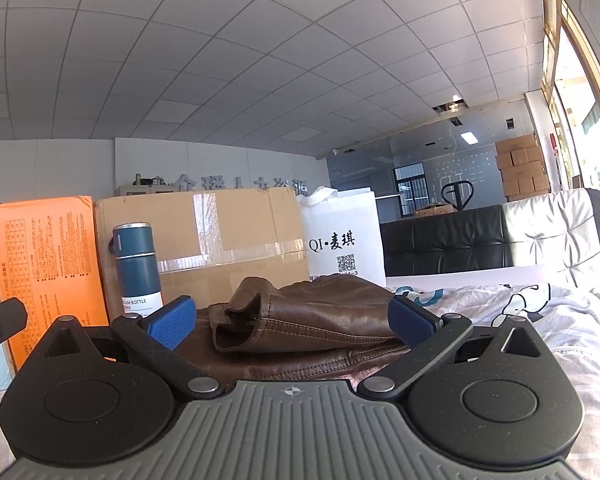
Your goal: Fold clothes
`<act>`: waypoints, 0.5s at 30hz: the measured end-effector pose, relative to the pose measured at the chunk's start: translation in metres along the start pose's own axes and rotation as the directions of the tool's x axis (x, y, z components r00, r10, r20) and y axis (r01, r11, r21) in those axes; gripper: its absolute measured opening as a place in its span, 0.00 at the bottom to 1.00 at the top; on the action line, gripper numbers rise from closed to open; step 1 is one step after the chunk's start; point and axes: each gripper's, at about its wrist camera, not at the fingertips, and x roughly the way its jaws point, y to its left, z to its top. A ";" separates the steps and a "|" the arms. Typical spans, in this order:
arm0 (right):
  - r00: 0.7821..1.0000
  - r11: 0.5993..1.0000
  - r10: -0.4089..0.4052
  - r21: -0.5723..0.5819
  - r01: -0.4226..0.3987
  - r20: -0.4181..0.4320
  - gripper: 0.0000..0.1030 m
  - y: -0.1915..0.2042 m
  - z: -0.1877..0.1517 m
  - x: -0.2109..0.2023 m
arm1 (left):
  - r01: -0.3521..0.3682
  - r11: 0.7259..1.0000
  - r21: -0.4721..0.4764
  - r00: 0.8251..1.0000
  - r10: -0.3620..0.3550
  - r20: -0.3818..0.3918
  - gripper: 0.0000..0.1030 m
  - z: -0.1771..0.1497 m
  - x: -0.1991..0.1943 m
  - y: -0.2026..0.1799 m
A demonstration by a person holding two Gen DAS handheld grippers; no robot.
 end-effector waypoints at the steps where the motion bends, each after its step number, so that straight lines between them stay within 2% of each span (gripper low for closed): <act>1: 1.000 1.000 0.000 0.001 0.000 -0.001 1.00 0.000 0.000 0.000 | 0.001 1.000 0.000 1.000 -0.001 0.000 1.00 0.000 0.000 0.000; 15: 1.000 1.000 0.000 0.002 0.000 0.000 1.00 0.000 -0.001 0.000 | 0.003 1.000 0.002 1.000 -0.003 -0.002 1.00 0.000 -0.002 0.001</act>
